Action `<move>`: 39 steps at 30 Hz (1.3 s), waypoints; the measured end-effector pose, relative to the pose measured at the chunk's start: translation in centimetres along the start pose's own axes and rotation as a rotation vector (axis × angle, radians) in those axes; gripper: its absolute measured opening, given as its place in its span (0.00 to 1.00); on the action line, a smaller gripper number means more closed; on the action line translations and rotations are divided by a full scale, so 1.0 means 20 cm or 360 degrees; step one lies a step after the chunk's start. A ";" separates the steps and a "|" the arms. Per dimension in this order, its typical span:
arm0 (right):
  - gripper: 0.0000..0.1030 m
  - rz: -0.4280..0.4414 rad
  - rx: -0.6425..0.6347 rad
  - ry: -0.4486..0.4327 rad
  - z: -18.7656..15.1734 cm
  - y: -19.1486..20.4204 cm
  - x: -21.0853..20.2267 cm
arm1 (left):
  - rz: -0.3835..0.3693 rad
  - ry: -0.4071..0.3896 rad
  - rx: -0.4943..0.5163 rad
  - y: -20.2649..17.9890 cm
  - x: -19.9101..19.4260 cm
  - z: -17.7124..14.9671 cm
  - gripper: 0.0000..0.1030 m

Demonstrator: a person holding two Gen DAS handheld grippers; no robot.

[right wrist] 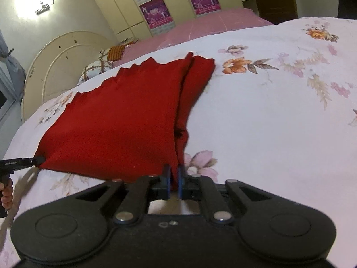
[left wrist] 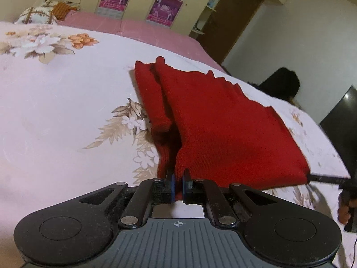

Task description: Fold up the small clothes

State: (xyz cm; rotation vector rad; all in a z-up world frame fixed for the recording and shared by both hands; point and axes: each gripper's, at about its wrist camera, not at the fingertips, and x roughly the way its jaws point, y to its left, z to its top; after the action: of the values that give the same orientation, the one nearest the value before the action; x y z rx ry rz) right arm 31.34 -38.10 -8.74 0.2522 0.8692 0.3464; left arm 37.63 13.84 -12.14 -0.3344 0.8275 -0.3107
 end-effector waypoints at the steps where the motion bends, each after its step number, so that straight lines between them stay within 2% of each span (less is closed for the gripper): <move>1: 0.26 -0.0035 -0.0012 -0.0033 0.01 0.02 -0.03 | 0.0024 -0.0023 -0.0023 0.01 -0.04 0.01 0.20; 2: 0.28 -0.0059 -0.0029 -0.0080 0.01 0.03 -0.07 | 0.0098 -0.0081 -0.0010 0.01 -0.09 0.01 0.34; 3: 0.28 -0.0064 -0.0052 -0.0132 0.03 0.05 -0.11 | 0.0176 -0.0139 0.0052 -0.02 -0.14 0.03 0.35; 4: 0.27 -0.0068 -0.0073 -0.0172 0.05 0.07 -0.13 | 0.0193 -0.0189 0.0136 -0.07 -0.17 0.05 0.35; 7: 0.24 -0.0026 -0.0178 -0.0228 0.12 0.17 -0.08 | 0.0026 -0.0256 0.0234 -0.25 -0.10 0.11 0.35; 10: 0.24 0.0058 -0.0293 -0.0190 0.18 0.33 0.09 | -0.0023 -0.0198 0.0381 -0.44 0.12 0.13 0.35; 13: 0.24 0.0026 -0.0528 -0.0136 0.18 0.49 0.27 | 0.0098 -0.0148 0.0485 -0.45 0.25 0.12 0.35; 14: 0.23 -0.0038 -0.0629 -0.0121 0.17 0.51 0.32 | 0.0209 -0.0118 0.0527 -0.40 0.28 0.12 0.35; 15: 0.23 -0.0141 -0.0662 -0.0109 0.17 0.49 0.35 | 0.0233 -0.0125 0.0495 -0.34 0.27 0.13 0.35; 16: 0.22 -0.0203 -0.0611 -0.0094 0.19 0.43 0.37 | 0.0238 -0.0143 0.0433 -0.28 0.24 0.15 0.35; 18: 0.16 -0.0159 -0.0405 -0.0111 0.26 0.28 0.31 | 0.0306 -0.0243 0.0412 -0.22 0.17 0.23 0.35; 19: 0.29 -0.0189 -0.0385 -0.0158 0.29 0.25 0.28 | 0.0303 -0.0308 0.0388 -0.18 0.15 0.27 0.35; 20: 0.32 -0.0195 -0.0361 -0.0218 0.32 0.23 0.26 | 0.0261 -0.0330 0.0341 -0.15 0.15 0.33 0.35; 22: 0.32 -0.0136 -0.0191 -0.0261 0.41 0.14 0.27 | 0.0213 -0.0301 0.0248 -0.09 0.22 0.44 0.35; 24: 0.32 -0.0129 -0.0078 -0.0270 0.51 0.07 0.34 | 0.0203 -0.0201 0.0188 -0.04 0.33 0.53 0.37; 28: 0.32 -0.0136 -0.0034 -0.0251 0.63 0.01 0.48 | 0.0179 -0.0107 0.0165 -0.01 0.51 0.61 0.37; 31: 0.29 -0.0135 -0.0060 -0.0228 0.63 -0.01 0.54 | 0.0151 -0.0060 0.0193 -0.04 0.61 0.61 0.37; 32: 0.24 -0.0133 -0.0078 -0.0209 0.64 -0.01 0.56 | 0.0156 -0.0054 0.0216 -0.06 0.62 0.60 0.32; 33: 0.21 -0.0139 -0.0101 -0.0185 0.64 0.00 0.59 | 0.0154 -0.0058 0.0244 -0.07 0.63 0.60 0.18; 34: 0.14 -0.0156 -0.0136 -0.0172 0.64 0.01 0.60 | 0.0130 -0.0061 0.0253 -0.07 0.64 0.61 0.05; 35: 0.05 -0.0173 -0.0187 -0.0180 0.63 0.03 0.60 | 0.0131 -0.0107 0.0263 -0.08 0.63 0.62 0.05; 37: 0.05 -0.0176 -0.0224 -0.0218 0.64 0.03 0.58 | 0.0120 -0.0246 0.0303 -0.11 0.58 0.63 0.05; 39: 0.05 -0.0189 -0.0237 -0.0301 0.65 0.02 0.52 | 0.0120 -0.0317 0.0306 -0.12 0.56 0.66 0.05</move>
State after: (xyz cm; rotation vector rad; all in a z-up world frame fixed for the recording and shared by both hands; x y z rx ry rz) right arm 47.68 -34.61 -7.84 0.0929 0.6651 0.2702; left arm 54.46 9.47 -10.18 -0.1510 0.6074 -0.2789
